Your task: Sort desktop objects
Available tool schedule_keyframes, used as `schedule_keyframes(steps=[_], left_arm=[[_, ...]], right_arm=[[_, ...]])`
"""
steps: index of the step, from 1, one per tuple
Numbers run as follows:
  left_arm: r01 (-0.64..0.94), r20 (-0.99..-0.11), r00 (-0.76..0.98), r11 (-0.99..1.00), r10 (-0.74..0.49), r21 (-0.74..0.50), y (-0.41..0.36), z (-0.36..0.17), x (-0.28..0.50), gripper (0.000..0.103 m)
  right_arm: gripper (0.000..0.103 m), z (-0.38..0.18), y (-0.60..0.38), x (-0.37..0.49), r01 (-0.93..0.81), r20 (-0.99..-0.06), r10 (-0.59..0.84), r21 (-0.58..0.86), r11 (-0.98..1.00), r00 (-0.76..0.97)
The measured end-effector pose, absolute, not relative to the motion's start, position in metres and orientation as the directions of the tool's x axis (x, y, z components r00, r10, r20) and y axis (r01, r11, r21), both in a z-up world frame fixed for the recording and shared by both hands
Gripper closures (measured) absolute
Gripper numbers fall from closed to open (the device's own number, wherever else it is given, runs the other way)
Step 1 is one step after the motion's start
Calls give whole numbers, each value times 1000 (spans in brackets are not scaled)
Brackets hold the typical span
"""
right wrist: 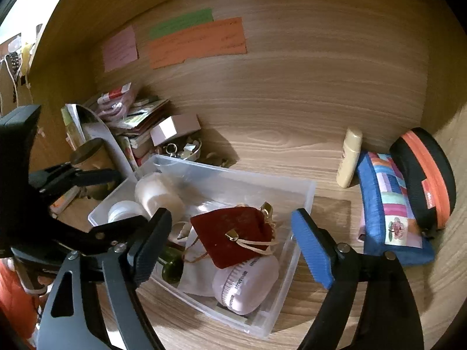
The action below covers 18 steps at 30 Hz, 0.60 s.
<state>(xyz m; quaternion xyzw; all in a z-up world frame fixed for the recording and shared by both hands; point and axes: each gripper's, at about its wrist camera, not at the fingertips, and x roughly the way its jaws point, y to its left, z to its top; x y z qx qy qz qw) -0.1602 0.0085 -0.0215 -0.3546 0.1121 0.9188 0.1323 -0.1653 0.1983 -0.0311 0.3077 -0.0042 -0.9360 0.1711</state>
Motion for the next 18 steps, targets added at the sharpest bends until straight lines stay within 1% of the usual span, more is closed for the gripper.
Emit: schedule_keyframes(steps=[7,12,18], left_arm=[[-279,-647,-752,-950,123,143,3,-11,-134,9],[-236,-605,-787,-965,120,116,-3,1,-111,6],[-200,-576,-809,-976,117,83,-5,8,-91,6]], right_arm=[[21,-14,198,-147,317,-541,-336,132,-939,-771],[21,-3,197,-126,304,-522,-322,122,-945,-790],[15,6,195,-97,278,-488,-293,104,-955,-822]])
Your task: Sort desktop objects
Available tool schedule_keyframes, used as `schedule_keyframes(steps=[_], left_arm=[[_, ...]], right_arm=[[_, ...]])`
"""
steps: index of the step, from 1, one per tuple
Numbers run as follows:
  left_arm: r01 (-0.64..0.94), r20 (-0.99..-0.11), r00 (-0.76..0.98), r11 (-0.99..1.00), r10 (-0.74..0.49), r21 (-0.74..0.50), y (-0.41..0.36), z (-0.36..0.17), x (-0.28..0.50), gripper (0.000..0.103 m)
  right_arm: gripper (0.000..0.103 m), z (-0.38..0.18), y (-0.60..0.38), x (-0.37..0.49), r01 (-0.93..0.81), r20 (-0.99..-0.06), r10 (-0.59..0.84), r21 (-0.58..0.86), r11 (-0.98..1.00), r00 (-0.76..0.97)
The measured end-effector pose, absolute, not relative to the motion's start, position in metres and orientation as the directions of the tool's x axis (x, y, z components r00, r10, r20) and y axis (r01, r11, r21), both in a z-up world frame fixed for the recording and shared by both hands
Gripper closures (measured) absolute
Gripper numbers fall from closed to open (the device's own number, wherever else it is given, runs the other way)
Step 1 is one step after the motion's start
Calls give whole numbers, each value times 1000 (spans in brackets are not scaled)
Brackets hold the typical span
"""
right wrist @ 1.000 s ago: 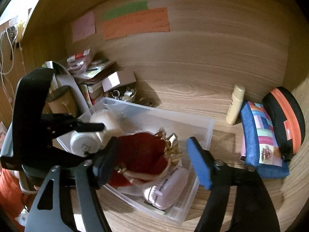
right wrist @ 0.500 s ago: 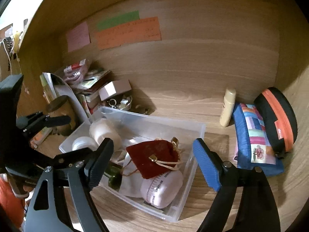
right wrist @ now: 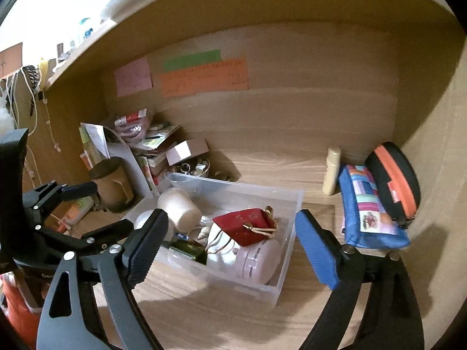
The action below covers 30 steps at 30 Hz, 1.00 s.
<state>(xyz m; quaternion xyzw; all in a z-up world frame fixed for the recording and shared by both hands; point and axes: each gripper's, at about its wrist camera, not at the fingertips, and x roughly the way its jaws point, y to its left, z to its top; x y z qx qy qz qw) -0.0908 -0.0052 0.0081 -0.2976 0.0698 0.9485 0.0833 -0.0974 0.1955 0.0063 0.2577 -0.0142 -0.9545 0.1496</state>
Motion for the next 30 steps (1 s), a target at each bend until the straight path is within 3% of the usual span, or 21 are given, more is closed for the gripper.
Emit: schedule_keyframes(steps=[12,30], left_arm=[[-118,-474,-878,-990,70,73,-2,17,-47,5],[-131,-476,-872,-991,117,-3,-2,4,-33,5]], right_arm=[[1,16,190,-42,208,-410,-207,44,-977,-888],[0,3,183,-14,198,-425,-182,6,-980,-887]])
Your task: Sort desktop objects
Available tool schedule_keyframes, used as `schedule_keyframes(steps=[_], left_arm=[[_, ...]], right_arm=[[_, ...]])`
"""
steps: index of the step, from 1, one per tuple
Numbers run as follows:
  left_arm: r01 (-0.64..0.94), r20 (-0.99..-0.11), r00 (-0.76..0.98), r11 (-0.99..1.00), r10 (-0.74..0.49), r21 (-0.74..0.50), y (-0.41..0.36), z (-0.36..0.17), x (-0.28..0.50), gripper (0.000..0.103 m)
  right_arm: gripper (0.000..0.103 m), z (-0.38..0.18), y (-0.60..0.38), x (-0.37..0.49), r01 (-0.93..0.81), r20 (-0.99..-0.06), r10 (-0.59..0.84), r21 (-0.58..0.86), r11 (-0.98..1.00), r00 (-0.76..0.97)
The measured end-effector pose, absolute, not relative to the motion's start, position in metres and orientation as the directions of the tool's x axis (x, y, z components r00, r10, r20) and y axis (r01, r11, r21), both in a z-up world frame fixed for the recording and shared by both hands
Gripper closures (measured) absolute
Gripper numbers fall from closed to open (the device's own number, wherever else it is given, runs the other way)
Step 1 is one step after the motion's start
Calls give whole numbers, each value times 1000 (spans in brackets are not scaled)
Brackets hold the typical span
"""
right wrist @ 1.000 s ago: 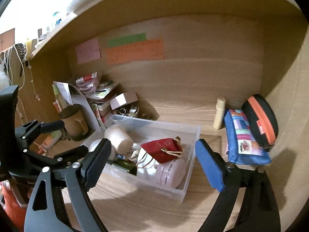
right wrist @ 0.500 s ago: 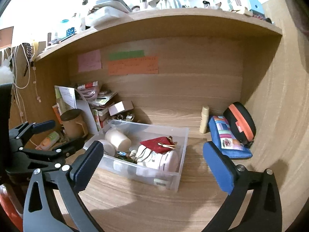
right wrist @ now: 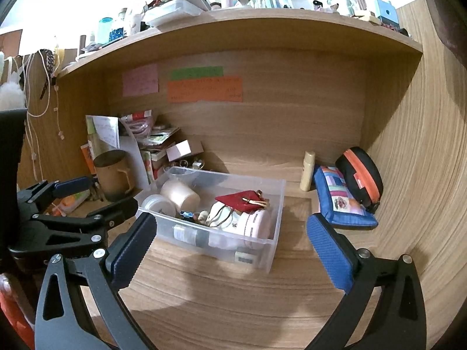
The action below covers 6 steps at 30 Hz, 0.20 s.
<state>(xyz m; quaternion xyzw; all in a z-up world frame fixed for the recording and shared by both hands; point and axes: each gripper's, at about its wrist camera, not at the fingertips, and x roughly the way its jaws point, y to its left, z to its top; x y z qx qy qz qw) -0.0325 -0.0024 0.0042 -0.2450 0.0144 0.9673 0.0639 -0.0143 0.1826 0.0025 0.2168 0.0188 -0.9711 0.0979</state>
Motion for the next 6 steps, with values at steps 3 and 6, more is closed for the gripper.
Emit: schedule_keyframes(steps=[3,6], left_arm=[[-136,-461,-879,-991,120,1,0,6,-29,5],[-135,-470,-876,-991,112,14,4,6,-31,5]], right_arm=[[0,2,184,-16,196,-427,-182,11,-980,-886],[0,2,186,-17,198,-430,-187,20,-980,-883]])
